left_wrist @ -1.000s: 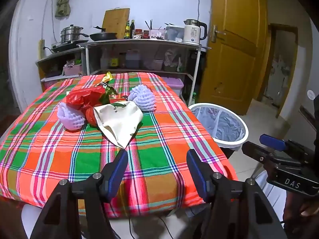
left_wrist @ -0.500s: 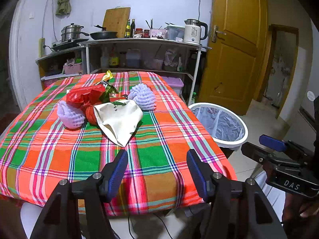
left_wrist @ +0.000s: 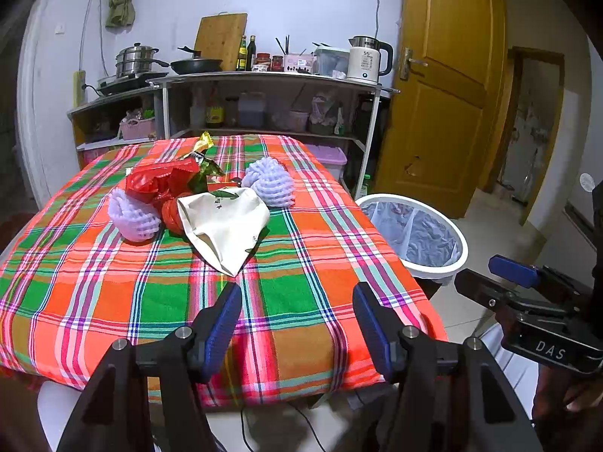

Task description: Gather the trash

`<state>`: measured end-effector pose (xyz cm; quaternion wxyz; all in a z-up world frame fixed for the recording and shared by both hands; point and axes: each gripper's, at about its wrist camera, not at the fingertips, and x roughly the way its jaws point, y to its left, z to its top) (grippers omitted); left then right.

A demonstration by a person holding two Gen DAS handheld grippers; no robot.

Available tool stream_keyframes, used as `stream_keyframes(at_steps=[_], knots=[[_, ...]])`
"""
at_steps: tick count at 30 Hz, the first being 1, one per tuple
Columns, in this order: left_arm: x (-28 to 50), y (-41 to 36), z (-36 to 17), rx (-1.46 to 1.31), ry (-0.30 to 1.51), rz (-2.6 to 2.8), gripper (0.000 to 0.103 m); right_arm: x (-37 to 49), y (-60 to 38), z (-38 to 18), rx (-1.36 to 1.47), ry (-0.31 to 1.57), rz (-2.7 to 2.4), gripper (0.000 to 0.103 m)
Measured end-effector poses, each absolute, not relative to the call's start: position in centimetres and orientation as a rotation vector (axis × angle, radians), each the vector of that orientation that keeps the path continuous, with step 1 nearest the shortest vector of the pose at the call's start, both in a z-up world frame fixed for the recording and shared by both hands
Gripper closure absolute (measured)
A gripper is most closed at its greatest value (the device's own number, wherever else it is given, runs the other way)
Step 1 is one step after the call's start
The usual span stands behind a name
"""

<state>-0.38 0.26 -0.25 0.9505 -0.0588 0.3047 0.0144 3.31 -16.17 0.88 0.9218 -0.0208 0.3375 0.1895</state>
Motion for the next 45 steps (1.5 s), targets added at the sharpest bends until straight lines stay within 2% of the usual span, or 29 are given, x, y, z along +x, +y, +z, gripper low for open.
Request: stream_keyframes(at_steps=[45], knots=[[0.24, 0.31, -0.56, -0.138, 0.642, 0.009, 0.042, 3.55, -15.56, 0.93, -0.048, 0.697, 0.401, 0.033]])
